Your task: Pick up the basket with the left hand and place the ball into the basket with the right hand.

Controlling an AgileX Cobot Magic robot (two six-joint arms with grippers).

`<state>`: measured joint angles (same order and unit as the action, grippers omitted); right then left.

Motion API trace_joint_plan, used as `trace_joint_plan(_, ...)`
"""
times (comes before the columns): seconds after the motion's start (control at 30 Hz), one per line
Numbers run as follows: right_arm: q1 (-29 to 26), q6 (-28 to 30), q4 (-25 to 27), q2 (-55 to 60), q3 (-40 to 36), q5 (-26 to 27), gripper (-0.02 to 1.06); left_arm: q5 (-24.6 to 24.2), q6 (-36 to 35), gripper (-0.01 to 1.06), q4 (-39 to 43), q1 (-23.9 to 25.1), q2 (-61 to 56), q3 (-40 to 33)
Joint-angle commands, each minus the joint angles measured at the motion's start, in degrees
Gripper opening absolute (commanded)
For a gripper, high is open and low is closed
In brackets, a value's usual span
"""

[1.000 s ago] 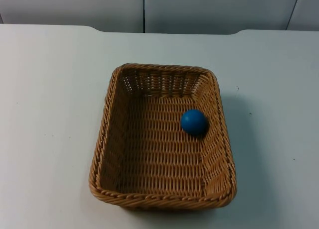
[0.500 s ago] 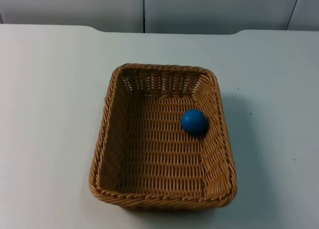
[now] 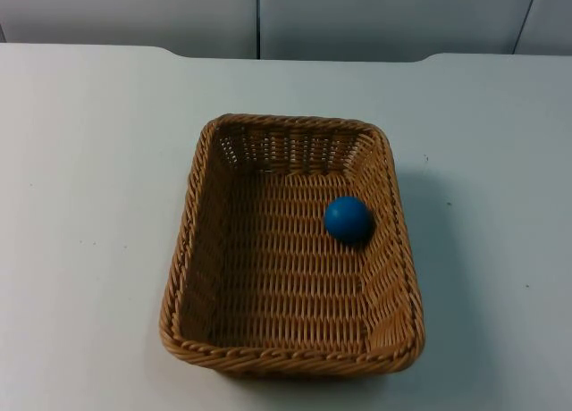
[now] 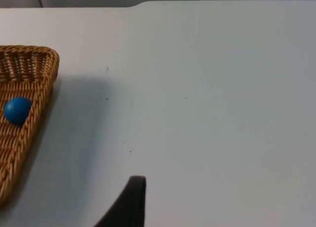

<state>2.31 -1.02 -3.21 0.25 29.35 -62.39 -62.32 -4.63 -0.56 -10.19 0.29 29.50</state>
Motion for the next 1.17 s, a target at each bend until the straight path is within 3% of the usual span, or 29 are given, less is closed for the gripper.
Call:
trace_joint_plan(0.0, -1.33, -0.08, -0.35, -0.25, -0.21, 0.68, 1.05, 0.65, -0.32, 0.92, -0.55, -0.19, -0.29, -0.27)
trace_joint_plan(0.2, -3.84, -0.08, -0.35, -0.25, -0.21, 0.68, 1.05, 0.76, -0.32, 0.92, -0.55, -0.19, -0.29, -0.17)
trace_joint_plan(0.67, -3.87, -0.08, -0.35, -0.25, -0.21, 0.68, 1.05, 0.75, -0.32, 0.92, -0.55, -0.08, -0.29, -0.17)
trace_joint_plan(1.13, -3.87, -0.08, -0.35, -0.25, -0.21, 0.68, 1.05, 0.75, -0.32, 0.92, -0.55, 10.91, -0.29, -0.17)
